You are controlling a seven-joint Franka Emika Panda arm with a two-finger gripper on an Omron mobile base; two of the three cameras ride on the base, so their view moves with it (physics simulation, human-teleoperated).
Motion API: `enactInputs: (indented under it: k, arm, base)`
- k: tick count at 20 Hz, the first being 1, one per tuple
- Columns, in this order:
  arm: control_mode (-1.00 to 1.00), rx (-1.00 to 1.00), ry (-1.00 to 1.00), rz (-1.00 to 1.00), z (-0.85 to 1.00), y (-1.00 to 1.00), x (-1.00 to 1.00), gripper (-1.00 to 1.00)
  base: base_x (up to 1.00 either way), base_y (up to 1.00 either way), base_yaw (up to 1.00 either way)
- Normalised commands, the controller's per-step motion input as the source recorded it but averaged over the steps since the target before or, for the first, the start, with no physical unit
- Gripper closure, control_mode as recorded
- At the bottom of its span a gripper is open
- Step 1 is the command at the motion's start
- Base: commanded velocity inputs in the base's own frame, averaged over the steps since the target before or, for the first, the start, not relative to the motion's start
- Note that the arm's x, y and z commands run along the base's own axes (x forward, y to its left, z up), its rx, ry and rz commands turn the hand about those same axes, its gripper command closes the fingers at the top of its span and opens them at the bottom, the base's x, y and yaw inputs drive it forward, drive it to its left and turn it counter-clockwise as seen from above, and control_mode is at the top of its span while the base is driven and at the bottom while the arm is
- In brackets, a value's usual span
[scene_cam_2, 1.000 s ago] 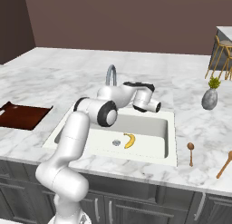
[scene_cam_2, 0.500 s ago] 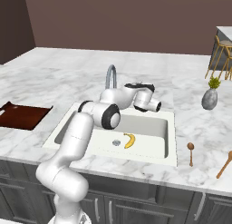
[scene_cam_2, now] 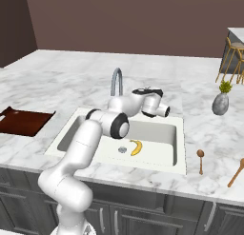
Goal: Pick up all produce items and place them in the sink. Turn on the sink faucet to wash them. Then turn the sink off and put them in the tray.
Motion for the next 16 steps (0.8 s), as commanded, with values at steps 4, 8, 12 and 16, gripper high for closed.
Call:
enactInputs:
  k: [4, 8, 12, 16]
  arm:
    - [-1.0, 0.0, 0.0, 0.0, 0.0, 0.04, 0.11, -1.0]
    - [-1.0, 0.0, 0.0, 0.0, 0.0, 0.12, 0.12, -1.0]
    - [-1.0, 0.0, 0.0, 0.0, 0.0, 0.17, 0.09, -1.0]
    - [-1.0, 0.0, 0.0, 0.0, -0.01, 0.2, 0.13, -1.0]
  base:
    - [0.0, 0.0, 0.0]
    - [0.0, 0.0, 0.0]
    - [0.0, 0.0, 0.0]
    - [0.0, 0.0, 0.0]
